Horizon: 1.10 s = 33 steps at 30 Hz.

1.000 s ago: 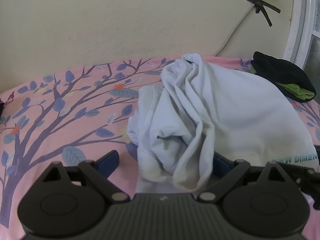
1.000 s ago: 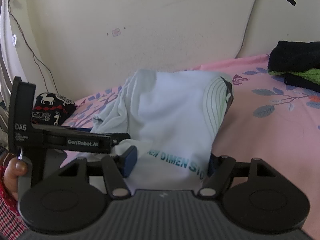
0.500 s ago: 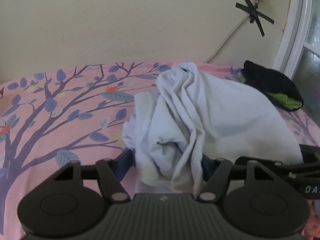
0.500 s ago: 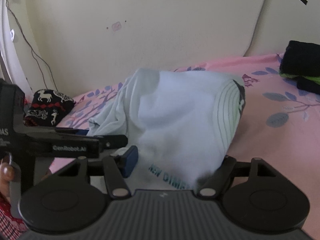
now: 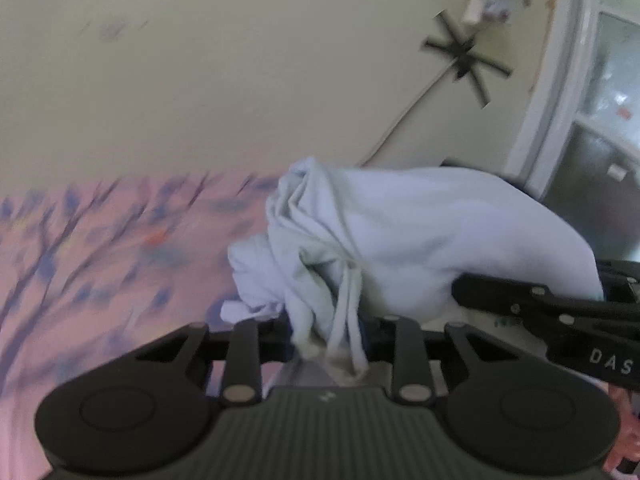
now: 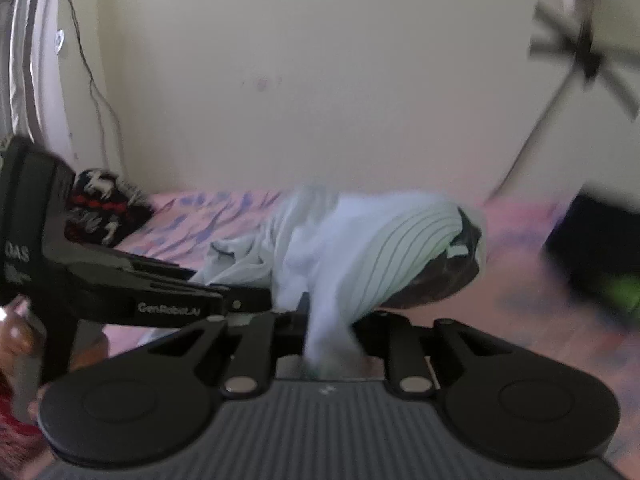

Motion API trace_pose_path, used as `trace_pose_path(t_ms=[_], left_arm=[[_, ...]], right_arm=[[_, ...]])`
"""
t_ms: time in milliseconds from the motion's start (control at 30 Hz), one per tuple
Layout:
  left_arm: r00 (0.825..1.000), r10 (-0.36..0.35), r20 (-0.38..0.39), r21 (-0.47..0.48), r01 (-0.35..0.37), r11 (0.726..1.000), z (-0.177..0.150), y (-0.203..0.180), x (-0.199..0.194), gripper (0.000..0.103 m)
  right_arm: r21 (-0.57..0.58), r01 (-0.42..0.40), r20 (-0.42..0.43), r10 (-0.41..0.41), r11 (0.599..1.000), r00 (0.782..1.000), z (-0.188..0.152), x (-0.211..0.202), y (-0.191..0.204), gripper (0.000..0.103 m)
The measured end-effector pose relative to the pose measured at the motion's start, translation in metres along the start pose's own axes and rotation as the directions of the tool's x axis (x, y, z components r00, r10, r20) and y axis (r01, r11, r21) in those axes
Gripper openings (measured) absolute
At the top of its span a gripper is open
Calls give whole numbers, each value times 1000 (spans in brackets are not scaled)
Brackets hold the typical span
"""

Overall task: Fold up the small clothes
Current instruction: 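Lift the shirt bundle with both grippers and place it on the black-green stack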

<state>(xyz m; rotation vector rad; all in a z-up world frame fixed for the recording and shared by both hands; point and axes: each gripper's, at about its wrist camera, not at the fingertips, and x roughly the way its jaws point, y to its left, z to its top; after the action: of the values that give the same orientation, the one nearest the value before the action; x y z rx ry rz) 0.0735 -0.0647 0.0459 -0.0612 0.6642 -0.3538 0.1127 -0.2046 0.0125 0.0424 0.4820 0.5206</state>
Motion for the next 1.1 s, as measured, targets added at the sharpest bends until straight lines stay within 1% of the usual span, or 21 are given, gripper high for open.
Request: trace_pose_path(t_ms=[100, 200, 233, 267, 300, 333, 367, 400, 433, 467, 500, 533, 567, 667, 700, 833, 933, 967, 1000, 1067, 1100], left_arm=[[996, -51, 74, 51, 47, 998, 59, -45, 15, 25], [985, -102, 138, 114, 87, 990, 116, -102, 46, 28], [983, -118, 138, 123, 101, 987, 129, -119, 63, 30], [984, -130, 126, 128, 113, 985, 140, -136, 85, 37], [986, -132, 105, 138, 117, 984, 147, -151, 111, 49], [991, -106, 87, 157, 91, 983, 148, -165, 138, 55], [997, -55, 60, 177, 43, 983, 145, -176, 165, 56], [1000, 14, 4, 193, -14, 981, 138, -185, 196, 54], [993, 84, -78, 213, -66, 975, 129, -191, 226, 48], [978, 141, -151, 227, -104, 968, 119, -193, 251, 46], [984, 130, -125, 207, -103, 973, 112, -191, 253, 47], [988, 128, -82, 201, -109, 974, 109, -191, 244, 46], [990, 115, -75, 216, -97, 971, 107, -190, 237, 46], [993, 111, -32, 233, -101, 967, 99, -181, 204, 48], [993, 115, -19, 233, -107, 967, 93, -176, 190, 50], [990, 142, -18, 228, -134, 964, 58, -160, 144, 56], [981, 191, -30, 219, -180, 959, 19, -146, 113, 58], [978, 207, -29, 218, -196, 956, 11, -141, 100, 64], [974, 226, -25, 218, -216, 952, 0, -138, 91, 78], [967, 253, -13, 211, -245, 946, -20, -133, 70, 97], [966, 260, 0, 212, -254, 944, -28, -131, 60, 102]], right_arm=[[8, 94, 106, -95, 996, 990, 38, -24, -45, 11], [36, 196, 200, -200, 980, 959, 68, -44, -101, 11], [59, 227, 213, -234, 972, 949, 73, -46, -122, 11], [100, 256, 215, -272, 961, 938, 75, -45, -147, 14], [139, 272, 205, -296, 952, 933, 73, -40, -169, 20], [180, 284, 178, -315, 942, 932, 67, -31, -192, 39], [223, 324, 104, -353, 919, 930, 56, -13, -217, 60], [235, 373, 15, -388, 897, 922, 45, 6, -234, 62], [227, 444, -103, -432, 867, 896, 30, 27, -250, 62], [214, 481, -163, -455, 850, 876, 18, 38, -258, 65], [209, 474, -125, -458, 855, 880, 8, 33, -259, 67], [225, 447, -89, -439, 866, 894, 2, 23, -258, 72], [258, 422, -44, -426, 869, 904, -2, 8, -256, 72], [330, 403, 52, -442, 854, 895, -15, -35, -245, 73], [364, 386, 60, -434, 848, 899, -21, -49, -240, 73], [482, 277, 61, -347, 831, 936, -50, -82, -209, 73], [517, 263, 54, -337, 815, 940, -70, -95, -166, 73], [509, 271, 51, -343, 817, 938, -78, -96, -149, 73], [498, 277, 48, -346, 821, 937, -83, -95, -131, 73], [484, 280, 42, -342, 829, 939, -95, -98, -99, 75], [478, 279, 42, -339, 833, 940, -98, -98, -87, 76]])
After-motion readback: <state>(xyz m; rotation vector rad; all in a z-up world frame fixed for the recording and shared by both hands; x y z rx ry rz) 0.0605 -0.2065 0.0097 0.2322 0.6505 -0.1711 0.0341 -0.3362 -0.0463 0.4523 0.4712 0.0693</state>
